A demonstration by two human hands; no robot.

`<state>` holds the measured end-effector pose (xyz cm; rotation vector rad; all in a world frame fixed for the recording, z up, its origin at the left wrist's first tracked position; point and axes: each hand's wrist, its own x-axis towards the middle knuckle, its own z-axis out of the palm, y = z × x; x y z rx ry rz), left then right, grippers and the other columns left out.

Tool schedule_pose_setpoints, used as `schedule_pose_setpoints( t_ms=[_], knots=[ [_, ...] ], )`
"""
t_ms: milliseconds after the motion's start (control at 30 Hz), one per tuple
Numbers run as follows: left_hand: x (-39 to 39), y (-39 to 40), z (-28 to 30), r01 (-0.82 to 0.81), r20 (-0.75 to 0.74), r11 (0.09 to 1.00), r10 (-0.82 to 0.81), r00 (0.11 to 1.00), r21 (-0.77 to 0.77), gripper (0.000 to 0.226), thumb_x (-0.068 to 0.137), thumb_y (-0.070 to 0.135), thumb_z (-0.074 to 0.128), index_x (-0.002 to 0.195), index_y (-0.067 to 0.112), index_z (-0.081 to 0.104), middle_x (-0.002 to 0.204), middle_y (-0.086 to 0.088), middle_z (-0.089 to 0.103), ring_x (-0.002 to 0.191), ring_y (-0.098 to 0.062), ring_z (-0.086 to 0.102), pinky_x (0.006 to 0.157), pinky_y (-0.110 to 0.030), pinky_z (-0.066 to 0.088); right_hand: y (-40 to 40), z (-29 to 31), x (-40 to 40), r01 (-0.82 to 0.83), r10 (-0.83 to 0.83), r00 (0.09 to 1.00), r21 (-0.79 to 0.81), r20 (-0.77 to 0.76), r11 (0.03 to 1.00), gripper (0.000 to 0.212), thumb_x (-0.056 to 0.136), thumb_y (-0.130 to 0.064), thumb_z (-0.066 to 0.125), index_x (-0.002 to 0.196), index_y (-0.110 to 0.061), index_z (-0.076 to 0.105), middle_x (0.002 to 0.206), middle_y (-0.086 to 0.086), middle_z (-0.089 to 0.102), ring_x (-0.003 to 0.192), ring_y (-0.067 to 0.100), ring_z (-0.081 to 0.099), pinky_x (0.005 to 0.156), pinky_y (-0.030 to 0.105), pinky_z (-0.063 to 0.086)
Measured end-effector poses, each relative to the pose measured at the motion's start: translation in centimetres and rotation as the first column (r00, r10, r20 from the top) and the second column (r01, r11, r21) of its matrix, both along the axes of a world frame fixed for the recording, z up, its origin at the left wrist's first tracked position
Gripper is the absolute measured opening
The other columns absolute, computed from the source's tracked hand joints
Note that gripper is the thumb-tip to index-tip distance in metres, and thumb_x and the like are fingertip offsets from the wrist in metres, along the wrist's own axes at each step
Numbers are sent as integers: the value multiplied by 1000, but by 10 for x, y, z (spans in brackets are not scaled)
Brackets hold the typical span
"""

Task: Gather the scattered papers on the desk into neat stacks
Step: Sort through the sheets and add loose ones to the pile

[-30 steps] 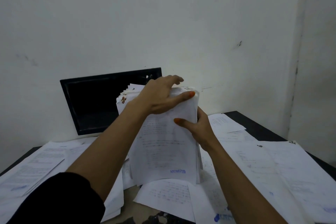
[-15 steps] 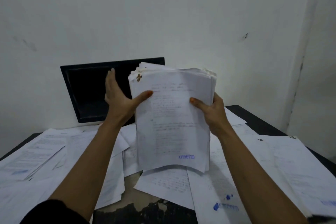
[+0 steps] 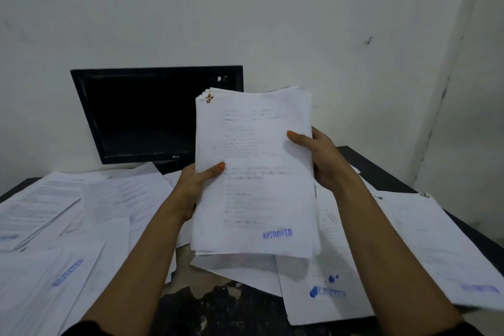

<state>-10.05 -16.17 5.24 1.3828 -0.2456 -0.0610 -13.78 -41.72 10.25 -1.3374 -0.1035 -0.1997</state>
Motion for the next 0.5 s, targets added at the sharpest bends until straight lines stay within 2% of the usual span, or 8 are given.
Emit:
schedule_pose_setpoints(
  t_ms=[67,133,233,333,367,433,500],
  knots=[
    [1,0,-6,-10,-106,997,2,994,-74,49,80,24,73,124,7,62,114,-10,72,105,-29,68,87,-42,56,-3,-12,-6,-114,104,989,-102,-103,988,38,87,-19,68,123,-12,59,112,7,72,97,27,70,77,37,58],
    [2,1,-12,-6,-234,995,-16,972,-96,47,84,24,70,126,3,61,115,-13,71,104,-31,68,86,-42,56,-3,-31,-10,-161,118,969,-191,-219,968,31,89,-16,66,119,-11,61,109,9,73,92,26,72,71,34,59],
    [-7,-1,-19,45,-396,998,-56,917,-36,34,94,25,60,118,0,61,96,-15,74,83,-27,72,66,-34,58,-7,-60,-9,-117,41,938,-200,-345,973,29,90,-13,66,116,-2,64,105,14,72,82,25,73,63,31,59],
    [-14,-3,-31,70,-490,997,-44,871,35,30,93,22,57,85,-5,68,61,-14,70,50,-17,68,42,-21,51,-13,-82,-6,-63,-24,885,-170,-466,983,27,87,-12,69,110,2,66,99,16,72,72,23,71,64,30,59],
    [-16,-3,-36,85,-508,995,-43,860,60,32,90,22,59,86,-7,70,64,-16,71,53,-16,69,44,-20,52,-14,-87,-6,-57,-33,861,-159,-508,986,26,87,-12,70,108,3,66,97,17,72,73,26,70,69,33,59],
    [-13,0,-49,95,-511,991,-35,859,91,36,92,25,61,114,-4,66,89,-17,75,73,-22,74,59,-27,58,-15,-97,-6,-63,-37,817,-152,-575,986,28,86,-12,70,108,3,64,98,19,70,79,32,67,75,40,57],
    [-11,1,-60,45,-504,991,24,864,124,40,92,26,63,123,-1,61,99,-17,74,83,-28,73,70,-34,58,-12,-104,-7,-105,-21,793,-171,-608,980,28,87,-15,70,110,-1,63,97,18,69,80,32,66,71,40,56]
  ],
)
